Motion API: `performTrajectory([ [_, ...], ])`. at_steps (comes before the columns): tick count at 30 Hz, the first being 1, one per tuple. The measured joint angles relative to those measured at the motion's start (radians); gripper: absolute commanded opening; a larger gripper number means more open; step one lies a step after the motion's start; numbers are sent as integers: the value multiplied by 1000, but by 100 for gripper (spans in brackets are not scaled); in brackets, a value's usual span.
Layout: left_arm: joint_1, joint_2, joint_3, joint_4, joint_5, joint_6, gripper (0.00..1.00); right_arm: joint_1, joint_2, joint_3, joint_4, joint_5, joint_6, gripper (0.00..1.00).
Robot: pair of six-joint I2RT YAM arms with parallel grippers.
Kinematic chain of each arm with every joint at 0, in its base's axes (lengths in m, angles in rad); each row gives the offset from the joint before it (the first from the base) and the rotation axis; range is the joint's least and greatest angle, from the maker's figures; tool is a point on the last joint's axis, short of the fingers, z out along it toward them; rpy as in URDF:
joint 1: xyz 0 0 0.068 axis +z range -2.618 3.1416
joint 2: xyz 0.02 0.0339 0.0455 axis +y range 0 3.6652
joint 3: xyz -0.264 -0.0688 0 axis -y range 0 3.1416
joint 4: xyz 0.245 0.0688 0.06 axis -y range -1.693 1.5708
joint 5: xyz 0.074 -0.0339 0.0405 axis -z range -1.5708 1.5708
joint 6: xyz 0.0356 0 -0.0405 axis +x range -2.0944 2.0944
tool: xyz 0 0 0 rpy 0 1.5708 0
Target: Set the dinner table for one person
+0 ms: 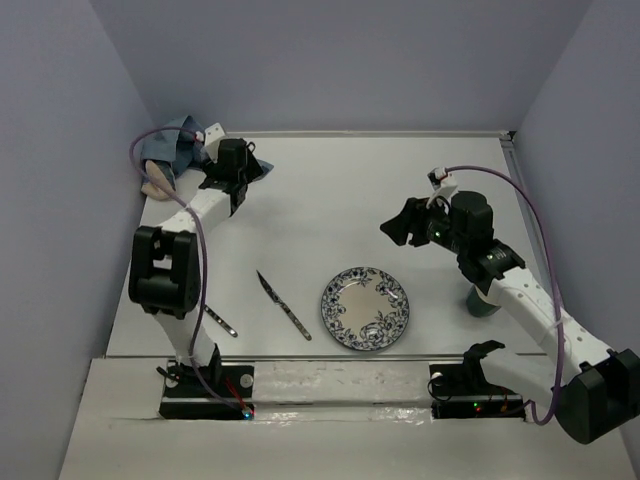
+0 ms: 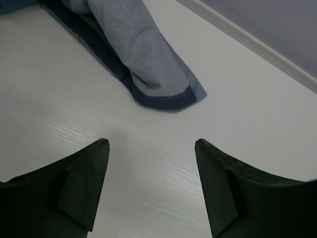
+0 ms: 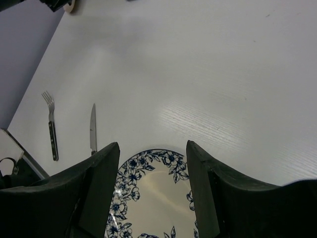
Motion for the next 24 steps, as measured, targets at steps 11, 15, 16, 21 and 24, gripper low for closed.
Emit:
performTrajectory([
  [11, 65, 484, 505, -175, -32, 92, 78, 27, 32, -23, 17, -20, 0, 63],
  [15, 76, 613, 656, -288, -25, 102, 36, 38, 58, -23, 22, -24, 1, 63],
  [16, 77, 648, 698, -308, -20, 104, 26, 40, 64, -23, 24, -25, 0, 63],
  [21, 76, 679, 769, -361, 44, 111, 0, 53, 98, -23, 28, -28, 3, 63],
  [24, 52, 661, 760, -348, 82, 120, 0, 56, 114, -21, 34, -28, 5, 63],
])
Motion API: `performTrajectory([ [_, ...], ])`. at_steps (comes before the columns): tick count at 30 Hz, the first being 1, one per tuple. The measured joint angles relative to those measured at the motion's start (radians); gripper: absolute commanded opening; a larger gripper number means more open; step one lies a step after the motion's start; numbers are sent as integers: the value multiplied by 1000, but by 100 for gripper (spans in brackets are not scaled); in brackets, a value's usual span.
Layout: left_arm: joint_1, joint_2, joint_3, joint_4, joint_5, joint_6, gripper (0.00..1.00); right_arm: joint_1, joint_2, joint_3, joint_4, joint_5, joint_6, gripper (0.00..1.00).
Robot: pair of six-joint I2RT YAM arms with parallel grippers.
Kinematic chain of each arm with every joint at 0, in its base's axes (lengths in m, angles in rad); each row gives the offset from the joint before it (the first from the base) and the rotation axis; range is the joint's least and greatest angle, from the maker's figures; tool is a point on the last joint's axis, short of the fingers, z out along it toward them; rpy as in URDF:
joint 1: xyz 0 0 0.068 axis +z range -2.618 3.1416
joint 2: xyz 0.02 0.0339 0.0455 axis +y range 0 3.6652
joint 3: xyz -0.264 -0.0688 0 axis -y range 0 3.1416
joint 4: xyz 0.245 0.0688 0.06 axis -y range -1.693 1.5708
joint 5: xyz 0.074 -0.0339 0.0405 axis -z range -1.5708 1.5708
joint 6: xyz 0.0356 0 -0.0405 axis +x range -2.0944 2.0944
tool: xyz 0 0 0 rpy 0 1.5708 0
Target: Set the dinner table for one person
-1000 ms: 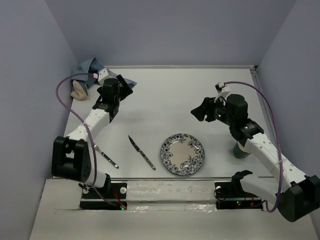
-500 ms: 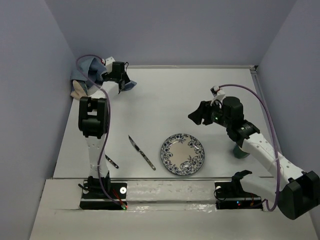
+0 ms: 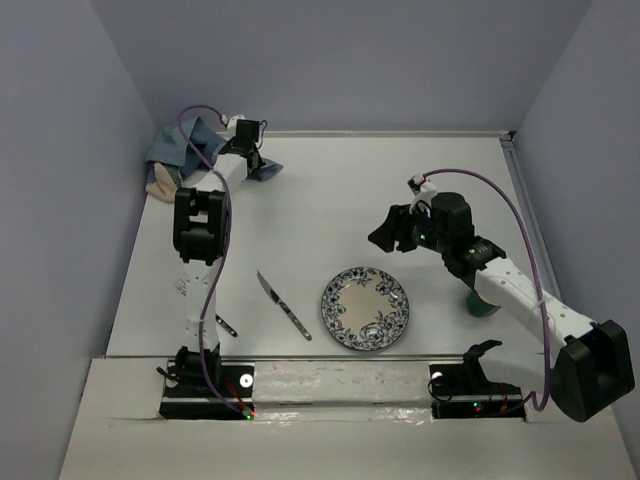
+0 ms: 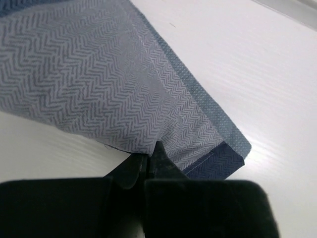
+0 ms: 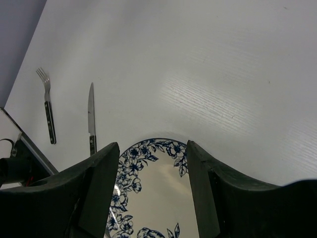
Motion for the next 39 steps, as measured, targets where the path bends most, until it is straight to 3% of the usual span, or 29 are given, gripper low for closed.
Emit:
performTrajectory([
  [3, -66, -81, -70, 12, 36, 15, 0, 10, 10, 1, 6, 2, 2, 63],
  [10, -320, -436, -263, 107, 157, 10, 0, 16, 11, 19, 13, 47, -4, 63],
  [15, -381, -605, -308, 144, 161, 10, 0, 16, 11, 41, 15, 112, -23, 69],
  [19, -401, -670, -302, 139, 134, 26, 0, 16, 11, 59, 13, 139, -34, 77],
  [27, -496, -683, -184, 76, 83, 84, 0, 16, 19, 121, 12, 150, -60, 80],
  [31, -509, -654, -43, 6, 64, 120, 0, 16, 60, 163, 12, 145, -70, 82],
  [32, -505, -634, 10, -6, 56, 129, 4, 16, 76, 170, 13, 143, -70, 82],
  [33, -499, -600, 90, -24, 50, 138, 29, 16, 89, 173, 12, 140, -70, 82],
  [35, -490, -508, 246, -50, 48, 161, 60, 16, 117, 177, 12, 137, -69, 81],
  [36, -486, -459, 329, -70, 48, 173, 86, 16, 133, 178, 11, 137, -69, 81],
  [37, -479, -343, 519, -121, 46, 179, 98, 16, 143, 178, 10, 137, -69, 79],
  [39, -464, -134, 820, -164, 50, 188, 99, 16, 160, 178, 5, 138, -69, 76],
])
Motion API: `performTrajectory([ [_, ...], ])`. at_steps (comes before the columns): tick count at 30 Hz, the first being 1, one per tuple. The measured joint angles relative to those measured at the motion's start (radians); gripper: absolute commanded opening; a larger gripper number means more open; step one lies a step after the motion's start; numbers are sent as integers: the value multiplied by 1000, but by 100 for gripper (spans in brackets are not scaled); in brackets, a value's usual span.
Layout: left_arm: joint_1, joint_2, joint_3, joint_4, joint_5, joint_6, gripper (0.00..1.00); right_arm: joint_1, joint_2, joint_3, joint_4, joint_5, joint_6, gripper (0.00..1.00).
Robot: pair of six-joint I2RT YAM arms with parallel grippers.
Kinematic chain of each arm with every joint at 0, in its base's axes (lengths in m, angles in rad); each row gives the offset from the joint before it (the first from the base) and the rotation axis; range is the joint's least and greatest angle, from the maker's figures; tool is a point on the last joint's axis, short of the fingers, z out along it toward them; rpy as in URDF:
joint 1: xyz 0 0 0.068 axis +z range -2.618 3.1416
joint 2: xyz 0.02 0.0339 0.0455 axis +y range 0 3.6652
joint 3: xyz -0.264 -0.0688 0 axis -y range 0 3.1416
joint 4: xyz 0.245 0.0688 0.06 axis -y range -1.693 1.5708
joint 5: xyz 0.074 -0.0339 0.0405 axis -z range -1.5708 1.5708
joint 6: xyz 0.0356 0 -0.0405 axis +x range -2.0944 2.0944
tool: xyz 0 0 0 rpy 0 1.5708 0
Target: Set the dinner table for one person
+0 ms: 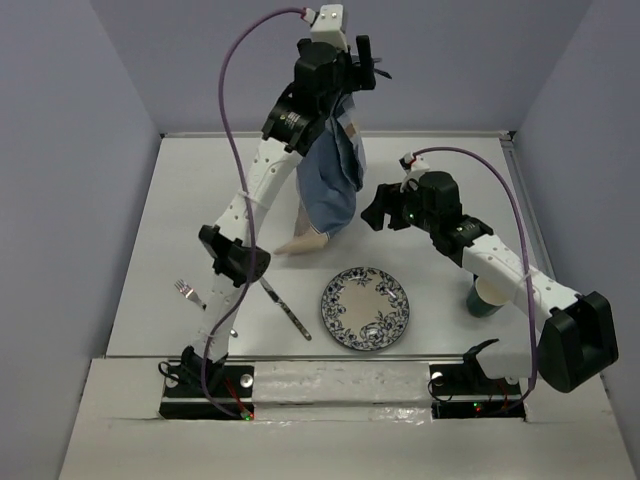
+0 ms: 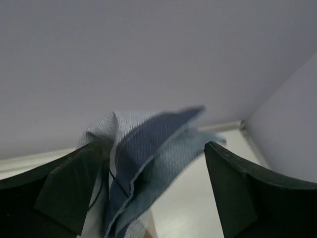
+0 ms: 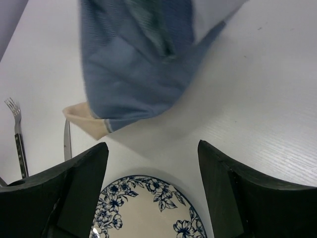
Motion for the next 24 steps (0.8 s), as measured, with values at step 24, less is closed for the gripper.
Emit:
performTrajectory([
  [24, 55, -960, -952, -7, 3, -67, 76, 0, 97, 35, -14, 182, -14, 39],
])
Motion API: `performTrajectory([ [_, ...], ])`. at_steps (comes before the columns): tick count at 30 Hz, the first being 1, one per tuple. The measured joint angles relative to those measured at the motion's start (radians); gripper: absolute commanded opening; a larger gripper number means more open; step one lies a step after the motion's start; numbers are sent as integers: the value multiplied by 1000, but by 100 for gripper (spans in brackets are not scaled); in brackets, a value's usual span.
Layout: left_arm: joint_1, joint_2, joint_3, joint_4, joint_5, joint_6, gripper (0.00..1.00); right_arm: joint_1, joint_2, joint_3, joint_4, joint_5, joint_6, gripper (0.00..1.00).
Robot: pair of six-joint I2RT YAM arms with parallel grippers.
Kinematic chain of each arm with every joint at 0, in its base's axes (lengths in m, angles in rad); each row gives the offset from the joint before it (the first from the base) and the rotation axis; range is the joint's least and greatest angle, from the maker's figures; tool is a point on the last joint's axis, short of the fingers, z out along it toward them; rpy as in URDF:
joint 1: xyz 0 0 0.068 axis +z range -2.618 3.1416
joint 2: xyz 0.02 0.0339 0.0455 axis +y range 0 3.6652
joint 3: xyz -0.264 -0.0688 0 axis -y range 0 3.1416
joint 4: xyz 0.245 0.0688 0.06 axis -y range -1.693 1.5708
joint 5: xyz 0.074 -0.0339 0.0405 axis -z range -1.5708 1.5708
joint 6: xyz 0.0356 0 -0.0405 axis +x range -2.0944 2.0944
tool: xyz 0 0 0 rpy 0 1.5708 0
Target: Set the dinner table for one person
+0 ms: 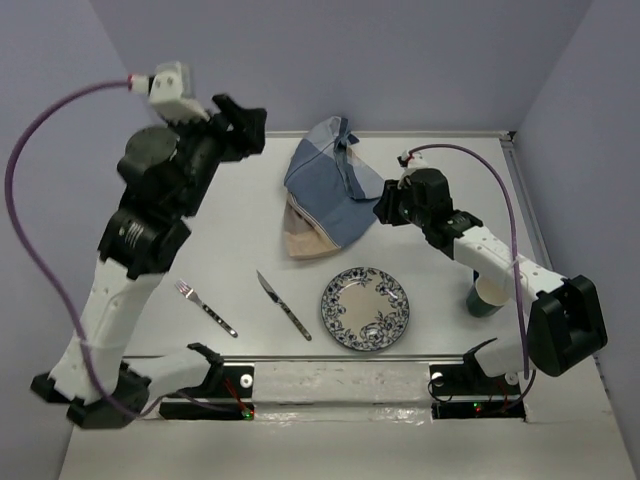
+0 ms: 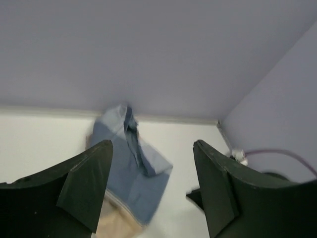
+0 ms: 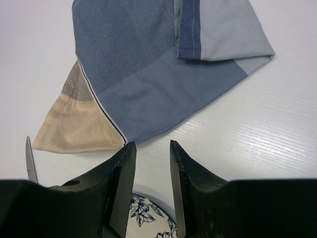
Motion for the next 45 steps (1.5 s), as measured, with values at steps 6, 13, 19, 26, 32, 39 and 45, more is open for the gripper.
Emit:
performTrajectory([
  [6, 5, -336, -838, 219, -2, -279, 75, 0, -3, 11, 0, 20, -1, 40],
  [13, 0, -304, -1294, 224, 46, -559, 82, 0, -22, -5, 2, 11, -1, 42],
  [19, -1, -354, -1357, 446, 51, -701, 82, 0, -40, -32, 0, 1, -1, 43],
  [26, -1, -287, -1434, 581, 58, -793, 81, 0, -40, -34, 1, -29, -1, 43],
  [32, -1, -225, -1434, 679, 60, -833, 79, 0, -40, -34, 1, -44, 0, 43],
  [39, -4, -121, -1434, 731, 66, -874, 75, 0, -40, -36, 2, -49, 0, 43],
  [45, -7, -90, -1434, 767, 64, -894, 66, 0, -40, -36, 2, -53, 0, 44],
])
